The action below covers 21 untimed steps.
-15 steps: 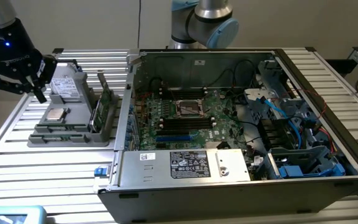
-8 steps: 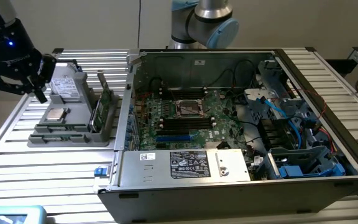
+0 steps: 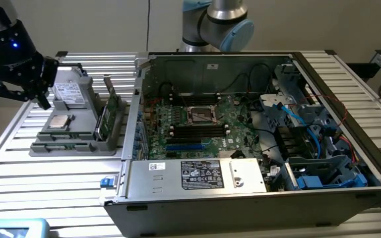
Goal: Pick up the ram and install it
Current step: 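Pick up the ram and move it above insertion slot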
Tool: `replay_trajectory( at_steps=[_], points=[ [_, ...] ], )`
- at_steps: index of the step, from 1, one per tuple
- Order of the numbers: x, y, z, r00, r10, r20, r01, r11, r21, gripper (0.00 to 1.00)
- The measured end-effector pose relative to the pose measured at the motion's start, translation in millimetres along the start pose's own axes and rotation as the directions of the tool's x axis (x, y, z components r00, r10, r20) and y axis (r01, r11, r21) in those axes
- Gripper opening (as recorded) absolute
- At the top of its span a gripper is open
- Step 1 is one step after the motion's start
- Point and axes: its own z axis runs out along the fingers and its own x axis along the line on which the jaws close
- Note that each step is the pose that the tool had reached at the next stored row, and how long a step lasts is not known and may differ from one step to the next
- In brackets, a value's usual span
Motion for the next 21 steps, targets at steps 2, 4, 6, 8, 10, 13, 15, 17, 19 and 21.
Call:
replay_trajectory(
  at_steps=[2,4,6,8,10,13,15,17,19,21],
  points=[
    [0.0,0.0,0.1,0.9993,-0.037,0.0000,0.037,0.9993,0.0003,0.11],
    [0.0,0.0,0.2,0.9973,-0.074,-0.0001,0.074,0.9973,0.0005,0.11],
    [0.0,0.0,0.2,0.9940,-0.109,-0.0001,0.109,0.9940,0.0008,0.11],
    [0.0,0.0,0.4,0.9895,-0.145,-0.0001,0.145,0.9895,0.0011,0.11],
    [0.0,0.0,0.4,0.9835,-0.181,-0.0002,0.181,0.9835,0.0014,0.11],
    [0.0,0.0,0.5,0.9723,-0.234,0.0003,0.234,0.9723,0.0030,0.11],
    [0.0,0.0,0.5,0.9631,-0.269,0.0002,0.269,0.9631,0.0035,0.11],
    [0.0,0.0,0.6,0.9523,-0.305,0.0002,0.305,0.9523,0.0041,0.11],
    [0.0,0.0,0.6,0.9409,-0.339,0.0000,0.339,0.9409,0.0043,0.11],
    [0.0,0.0,0.7,0.9281,-0.372,-0.0002,0.372,0.9281,0.0043,0.11]
  ],
)
